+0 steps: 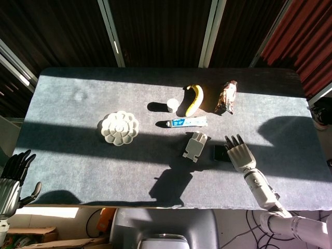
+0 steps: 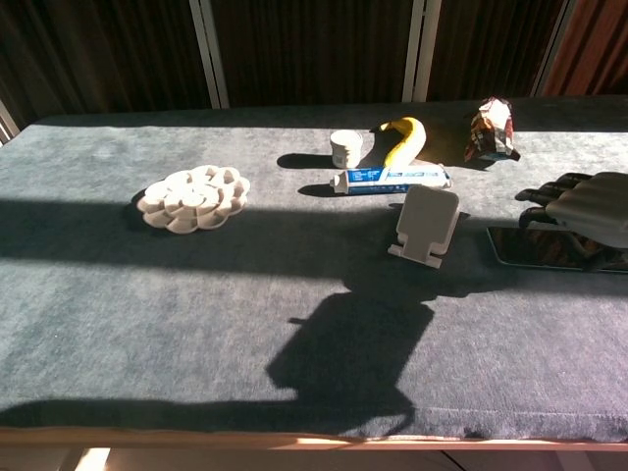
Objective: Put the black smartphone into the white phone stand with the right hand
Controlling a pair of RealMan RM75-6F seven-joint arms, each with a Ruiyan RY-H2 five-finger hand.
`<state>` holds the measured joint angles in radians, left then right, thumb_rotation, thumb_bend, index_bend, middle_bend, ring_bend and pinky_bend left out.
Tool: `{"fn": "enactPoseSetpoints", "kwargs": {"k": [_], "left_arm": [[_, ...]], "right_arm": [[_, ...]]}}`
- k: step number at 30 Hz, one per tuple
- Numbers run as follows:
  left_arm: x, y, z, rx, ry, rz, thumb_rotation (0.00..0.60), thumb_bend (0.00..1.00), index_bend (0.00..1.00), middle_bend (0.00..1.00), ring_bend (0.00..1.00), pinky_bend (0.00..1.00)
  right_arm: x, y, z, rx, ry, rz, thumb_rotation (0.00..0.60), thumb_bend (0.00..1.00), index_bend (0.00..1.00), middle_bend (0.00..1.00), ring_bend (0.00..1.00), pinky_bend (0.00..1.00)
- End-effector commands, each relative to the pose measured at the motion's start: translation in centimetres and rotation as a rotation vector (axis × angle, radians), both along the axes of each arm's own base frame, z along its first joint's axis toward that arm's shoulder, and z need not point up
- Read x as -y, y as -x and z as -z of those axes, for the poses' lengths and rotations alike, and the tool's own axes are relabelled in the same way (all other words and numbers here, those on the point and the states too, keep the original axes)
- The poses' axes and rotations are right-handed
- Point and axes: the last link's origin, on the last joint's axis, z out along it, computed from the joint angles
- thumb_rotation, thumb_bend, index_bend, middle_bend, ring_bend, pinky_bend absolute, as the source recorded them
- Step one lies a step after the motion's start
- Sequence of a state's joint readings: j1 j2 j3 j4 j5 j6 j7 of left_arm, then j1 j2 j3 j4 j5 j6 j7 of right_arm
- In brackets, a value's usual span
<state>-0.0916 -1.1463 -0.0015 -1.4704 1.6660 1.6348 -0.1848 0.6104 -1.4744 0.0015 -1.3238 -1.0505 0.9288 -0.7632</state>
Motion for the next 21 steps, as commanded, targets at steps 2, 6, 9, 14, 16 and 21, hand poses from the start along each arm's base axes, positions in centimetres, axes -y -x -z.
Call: {"fn": "enactPoseSetpoints", "kwargs": {"k": [2,6,9,14,16,21], "left_arm": [[0.1,0.0,-0.1,0.001,-0.003,0.001,0.600,0.41,0.00,0.00,0.00,0.00],[0.2,0.0,-0.2,0.004,-0.005,0.001,0.600,0.41,0.00,0.00,0.00,0.00],[0.2,0.0,-0.2,0.006,-0.005,0.003,0.600,0.41,0.00,0.00,0.00,0.00],[0.2,0.0,-0.2,0.010,0.000,0.007,0.600,0.41,0.00,0.00,0.00,0.00],[0.2,0.0,-0.1,0.009,0.003,0.008,0.600,0.41,0.00,0.00,0.00,0.00],[0.1,-0.1,0.1,0.005,0.011,0.009,0.600,0.41,0.00,0.00,0.00,0.00]], "right_arm": [[-1.1,-0.5,0.0,-0.012,-0.008,-0.039,0.600,0.90,0.31,0.00,0.00,0.00],[-1.5,-0.7,-0.9,0.035,0.028,-0.034,0.600,0.90,0.27,0.00,0.00,0.00],[-1.5,-0.5,-2.0,0.089,0.065,-0.006,0.600,0.73,0.20,0.00,0.00,0.00],[-0.7,0.6,-3.6,0.174,0.084,0.075,0.600,0.40,0.05,0.00,0.00,0.00],[-0.6,1.0,-3.9,0.205,0.052,0.119,0.600,0.37,0.05,0.00,0.00,0.00],[0.1,1.7,-4.4,0.243,-0.020,0.209,0.600,0.36,0.12,0.08,0.00,0.00]]}}
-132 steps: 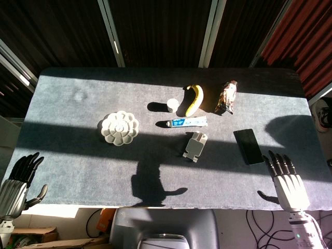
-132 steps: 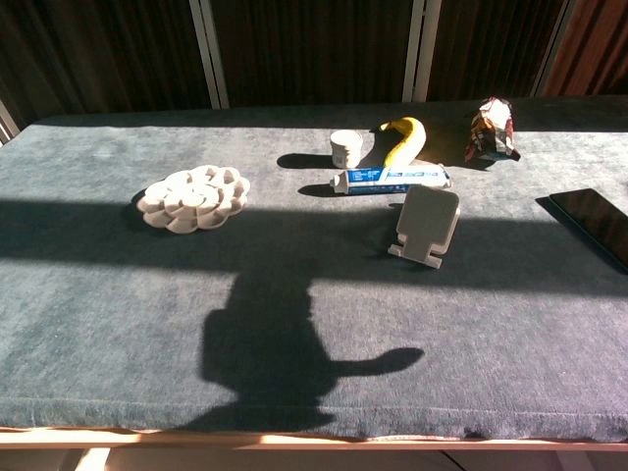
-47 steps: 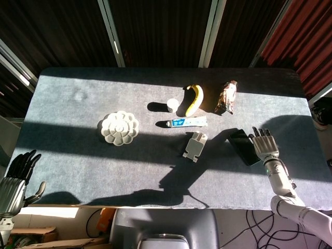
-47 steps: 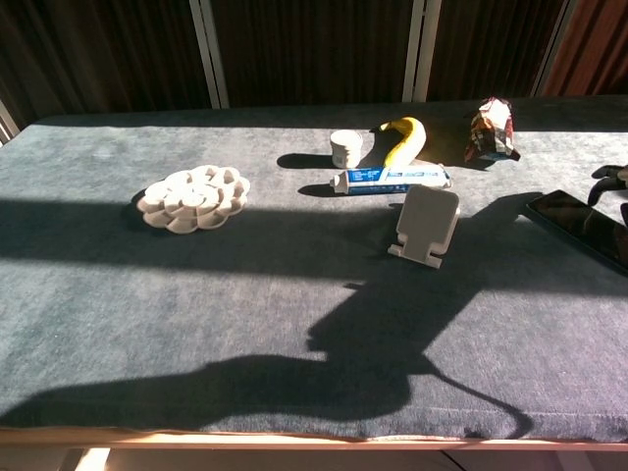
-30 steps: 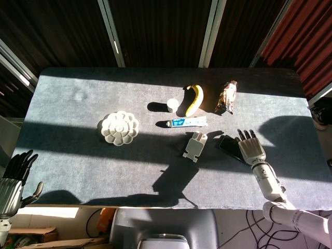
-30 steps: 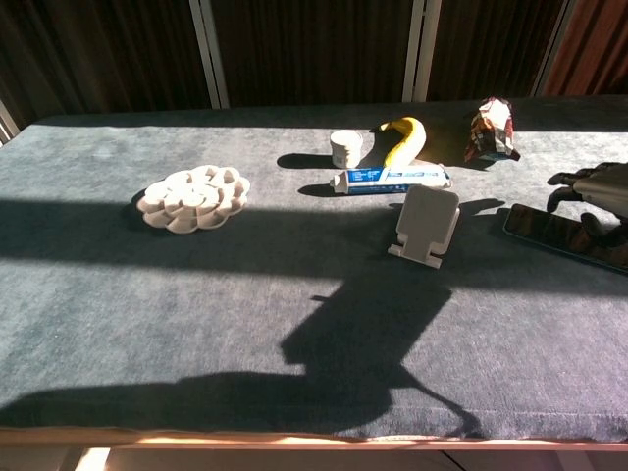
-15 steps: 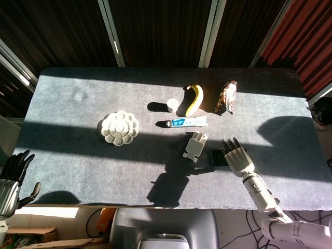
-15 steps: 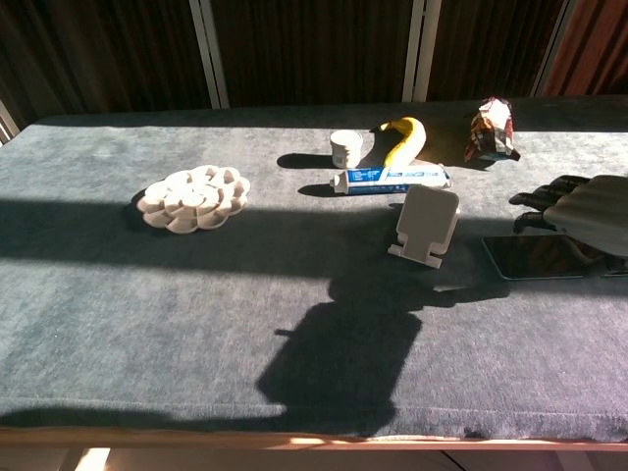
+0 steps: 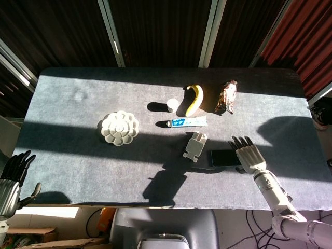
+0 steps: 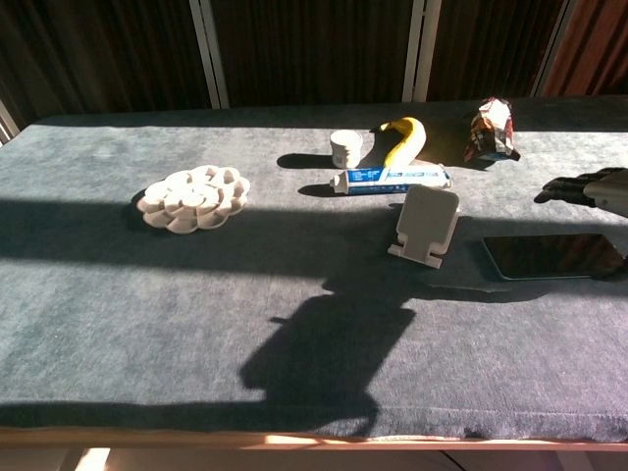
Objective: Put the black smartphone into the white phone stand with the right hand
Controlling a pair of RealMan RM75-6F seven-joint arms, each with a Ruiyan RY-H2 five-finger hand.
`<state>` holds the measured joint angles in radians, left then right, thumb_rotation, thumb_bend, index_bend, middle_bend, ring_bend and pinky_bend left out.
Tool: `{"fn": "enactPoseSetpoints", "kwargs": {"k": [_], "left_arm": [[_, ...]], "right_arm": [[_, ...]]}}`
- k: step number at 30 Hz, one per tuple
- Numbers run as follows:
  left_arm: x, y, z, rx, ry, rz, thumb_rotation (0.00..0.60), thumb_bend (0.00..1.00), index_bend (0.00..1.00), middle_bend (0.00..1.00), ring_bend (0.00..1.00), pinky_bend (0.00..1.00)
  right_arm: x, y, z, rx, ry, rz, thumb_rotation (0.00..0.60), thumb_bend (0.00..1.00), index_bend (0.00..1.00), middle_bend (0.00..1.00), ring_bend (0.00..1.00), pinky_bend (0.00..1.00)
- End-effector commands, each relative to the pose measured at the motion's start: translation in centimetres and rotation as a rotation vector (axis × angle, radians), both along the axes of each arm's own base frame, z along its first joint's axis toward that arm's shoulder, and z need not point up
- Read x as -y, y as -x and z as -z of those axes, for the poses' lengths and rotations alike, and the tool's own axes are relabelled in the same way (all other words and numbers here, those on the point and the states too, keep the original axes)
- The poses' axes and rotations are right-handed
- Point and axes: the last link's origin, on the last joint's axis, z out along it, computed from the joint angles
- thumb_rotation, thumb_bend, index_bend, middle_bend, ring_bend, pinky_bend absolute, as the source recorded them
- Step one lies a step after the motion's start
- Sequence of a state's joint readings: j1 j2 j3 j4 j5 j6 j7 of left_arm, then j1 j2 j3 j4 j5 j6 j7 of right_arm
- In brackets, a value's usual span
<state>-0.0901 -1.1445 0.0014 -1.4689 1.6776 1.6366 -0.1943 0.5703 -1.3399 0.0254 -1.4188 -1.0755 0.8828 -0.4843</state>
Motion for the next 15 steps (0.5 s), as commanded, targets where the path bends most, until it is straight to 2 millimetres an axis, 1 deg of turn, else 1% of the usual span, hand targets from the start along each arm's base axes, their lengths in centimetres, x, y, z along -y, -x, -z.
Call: {"fn": "enactPoseSetpoints", "kwargs": {"k": [1,8,15], "left_arm": [[-0.1,0.0,0.1,-0.002,0.004,0.001,0.600,0.41,0.00,0.00,0.00,0.00],[-0.2,-0.1,0.3,-0.008,0.010,-0.002,0.600,0.41,0.00,0.00,0.00,0.00],[-0.2,-0.1,0.2,-0.006,0.008,-0.003,0.600,0.41,0.00,0.00,0.00,0.00]], "right_arm": [[0.9,0.6,-0.8,0.037,-0.055,0.081,0.600,0.36,0.14,0.10,0.00,0.00],[2.3,0.4,-0.5,0.138,-0.085,0.150,0.600,0.36,0.24,0.15,0.00,0.01],[2.8,1.3,-0.8,0.121,-0.078,0.155,0.600,0.36,0.31,0.20,0.00,0.02]]}}
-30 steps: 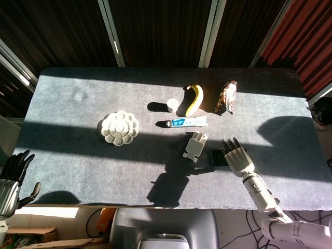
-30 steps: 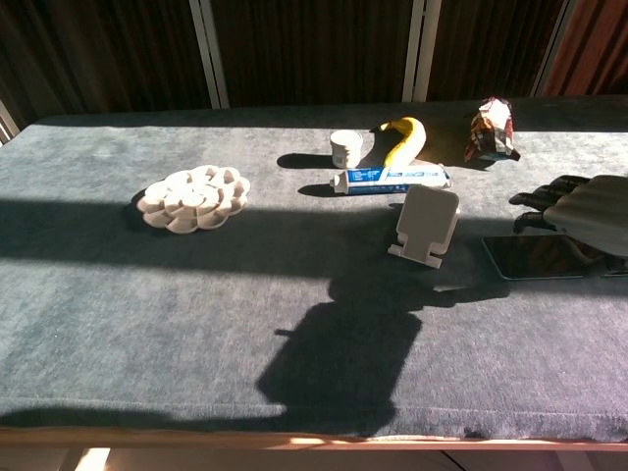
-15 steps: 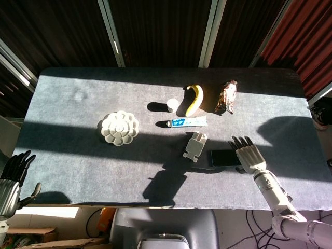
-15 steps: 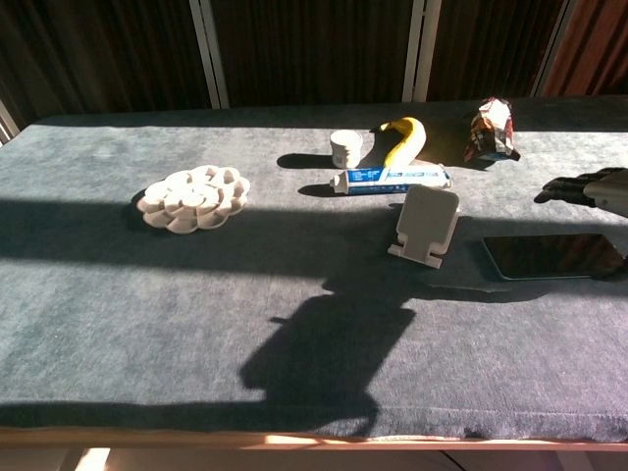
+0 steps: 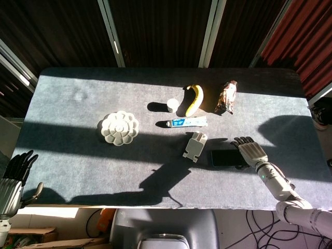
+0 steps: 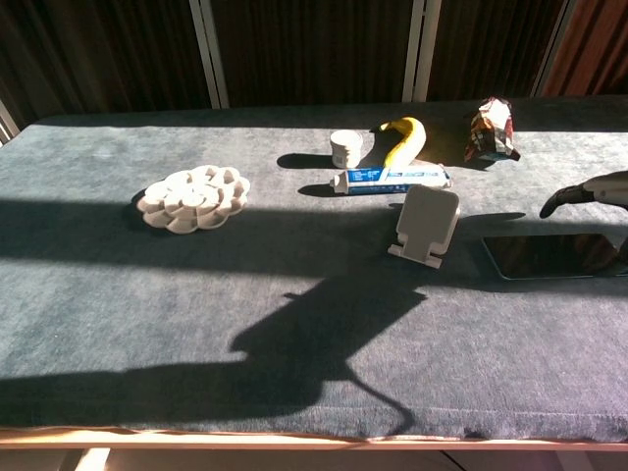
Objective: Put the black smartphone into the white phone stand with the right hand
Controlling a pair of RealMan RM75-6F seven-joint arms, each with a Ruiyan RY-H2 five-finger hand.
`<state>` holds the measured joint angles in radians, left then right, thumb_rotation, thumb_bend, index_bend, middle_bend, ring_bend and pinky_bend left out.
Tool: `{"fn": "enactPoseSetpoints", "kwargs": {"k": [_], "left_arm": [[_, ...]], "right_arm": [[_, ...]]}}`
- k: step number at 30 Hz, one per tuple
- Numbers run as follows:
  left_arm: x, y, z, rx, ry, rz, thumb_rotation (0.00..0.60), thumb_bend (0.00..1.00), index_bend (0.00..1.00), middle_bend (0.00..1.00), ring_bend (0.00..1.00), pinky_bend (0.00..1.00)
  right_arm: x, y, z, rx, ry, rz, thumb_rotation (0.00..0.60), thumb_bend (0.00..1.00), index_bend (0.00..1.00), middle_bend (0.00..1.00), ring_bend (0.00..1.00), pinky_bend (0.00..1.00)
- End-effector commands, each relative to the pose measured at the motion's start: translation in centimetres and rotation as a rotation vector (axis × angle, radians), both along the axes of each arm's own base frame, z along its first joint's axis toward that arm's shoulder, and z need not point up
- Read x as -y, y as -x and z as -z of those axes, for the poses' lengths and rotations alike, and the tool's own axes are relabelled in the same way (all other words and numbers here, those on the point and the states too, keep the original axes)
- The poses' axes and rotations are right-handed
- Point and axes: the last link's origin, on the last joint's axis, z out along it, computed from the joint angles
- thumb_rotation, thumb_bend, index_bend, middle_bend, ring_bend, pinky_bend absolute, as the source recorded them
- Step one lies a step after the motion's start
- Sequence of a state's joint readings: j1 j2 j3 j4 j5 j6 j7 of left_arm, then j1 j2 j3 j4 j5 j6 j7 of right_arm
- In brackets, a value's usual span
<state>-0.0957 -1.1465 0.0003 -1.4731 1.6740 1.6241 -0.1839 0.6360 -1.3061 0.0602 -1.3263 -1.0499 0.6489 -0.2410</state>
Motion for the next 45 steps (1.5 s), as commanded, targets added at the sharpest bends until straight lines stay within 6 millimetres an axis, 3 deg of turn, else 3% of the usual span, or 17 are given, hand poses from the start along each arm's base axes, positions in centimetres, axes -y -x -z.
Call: {"fn": "enactPoseSetpoints", "kwargs": {"k": [1,14,22,26,37,41,45], "left_arm": [[0.0,0.0,0.0,-0.001,0.003,0.001,0.600,0.41,0.00,0.00,0.00,0.00],[0.1,0.0,0.0,0.002,0.003,0.005,0.600,0.41,0.00,0.00,0.00,0.00],[0.0,-0.1,0.2,-0.001,0.014,0.008,0.600,0.41,0.00,0.00,0.00,0.00],[0.1,-0.1,0.3,-0.002,0.016,0.009,0.600,0.41,0.00,0.00,0.00,0.00],[0.1,-0.1,0.2,0.000,0.015,0.009,0.600,0.41,0.00,0.00,0.00,0.00],[0.1,-0.1,0.2,0.001,0.015,0.009,0.600,0.41,0.00,0.00,0.00,0.00],[0.2,-0.1,0.1,0.004,0.015,0.010,0.600,0.41,0.00,0.00,0.00,0.00]], "right_arm": [[0.0,0.4,0.0,-0.008,-0.005,0.006,0.600,0.36,0.32,0.21,0.00,0.02],[-0.3,1.7,0.4,0.006,-0.003,0.039,0.600,0.36,0.37,0.26,0.00,0.03],[-0.3,1.5,0.9,0.002,0.009,0.020,0.600,0.36,0.41,0.28,0.01,0.06],[-0.3,1.4,1.1,-0.008,0.020,0.007,0.600,0.36,0.48,0.29,0.05,0.08],[-0.6,1.4,1.6,-0.020,0.025,0.000,0.600,0.36,0.52,0.32,0.07,0.11],[-0.7,1.3,1.7,-0.023,0.029,-0.013,0.600,0.36,0.60,0.38,0.12,0.12],[-1.1,1.2,1.8,-0.041,0.026,-0.036,0.600,0.36,0.75,0.50,0.24,0.15]]}}
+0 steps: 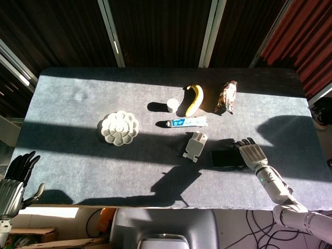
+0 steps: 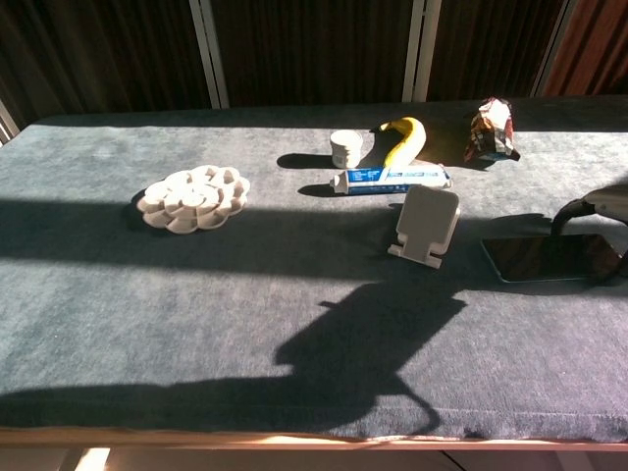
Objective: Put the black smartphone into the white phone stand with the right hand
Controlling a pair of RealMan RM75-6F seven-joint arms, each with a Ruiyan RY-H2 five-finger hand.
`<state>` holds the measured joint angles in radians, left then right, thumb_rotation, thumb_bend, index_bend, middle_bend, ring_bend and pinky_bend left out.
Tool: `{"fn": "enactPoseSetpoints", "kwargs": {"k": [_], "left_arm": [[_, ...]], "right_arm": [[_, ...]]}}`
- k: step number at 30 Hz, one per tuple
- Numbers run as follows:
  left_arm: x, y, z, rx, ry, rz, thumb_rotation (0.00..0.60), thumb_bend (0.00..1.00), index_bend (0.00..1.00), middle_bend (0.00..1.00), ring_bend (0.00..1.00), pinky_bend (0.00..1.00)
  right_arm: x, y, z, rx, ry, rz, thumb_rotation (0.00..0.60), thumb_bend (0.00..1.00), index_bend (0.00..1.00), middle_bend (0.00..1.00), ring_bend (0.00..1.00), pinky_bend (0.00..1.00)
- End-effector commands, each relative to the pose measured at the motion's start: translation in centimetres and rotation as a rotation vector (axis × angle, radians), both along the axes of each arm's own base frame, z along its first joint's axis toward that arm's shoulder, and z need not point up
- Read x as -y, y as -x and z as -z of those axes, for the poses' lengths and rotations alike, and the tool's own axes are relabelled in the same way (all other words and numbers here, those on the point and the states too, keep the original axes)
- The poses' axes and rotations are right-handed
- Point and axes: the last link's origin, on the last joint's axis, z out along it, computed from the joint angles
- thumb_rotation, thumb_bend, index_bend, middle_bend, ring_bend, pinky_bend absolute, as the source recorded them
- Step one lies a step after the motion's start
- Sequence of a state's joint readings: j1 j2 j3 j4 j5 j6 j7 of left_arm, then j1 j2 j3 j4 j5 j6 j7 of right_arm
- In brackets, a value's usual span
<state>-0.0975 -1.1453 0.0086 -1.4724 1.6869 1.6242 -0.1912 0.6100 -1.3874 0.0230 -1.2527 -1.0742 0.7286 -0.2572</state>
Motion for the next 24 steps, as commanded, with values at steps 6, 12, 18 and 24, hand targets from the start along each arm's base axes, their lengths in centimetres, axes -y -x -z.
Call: {"fn": "enactPoseSetpoints", "kwargs": {"k": [6,12,18,24], "left_arm": [[0.1,0.0,-0.2,0.006,-0.002,0.003,0.600,0.41,0.00,0.00,0.00,0.00],[0.1,0.0,-0.2,0.012,0.000,0.008,0.600,0.41,0.00,0.00,0.00,0.00],[0.2,0.1,-0.3,0.019,0.000,0.010,0.600,0.41,0.00,0.00,0.00,0.00],[0.2,0.1,-0.4,0.024,-0.001,0.011,0.600,0.41,0.00,0.00,0.00,0.00]], "right_arm": [[-0.6,-0.4,0.0,-0.039,0.018,-0.054,0.600,0.36,0.89,0.60,0.33,0.19],[-1.1,-1.0,-0.2,-0.063,0.026,-0.092,0.600,0.36,0.95,0.65,0.37,0.21],[-1.7,-1.3,0.2,-0.082,0.023,-0.118,0.600,0.36,0.97,0.67,0.39,0.23],[-1.8,-1.3,0.5,-0.100,0.033,-0.139,0.600,0.36,0.98,0.69,0.41,0.25]]}}
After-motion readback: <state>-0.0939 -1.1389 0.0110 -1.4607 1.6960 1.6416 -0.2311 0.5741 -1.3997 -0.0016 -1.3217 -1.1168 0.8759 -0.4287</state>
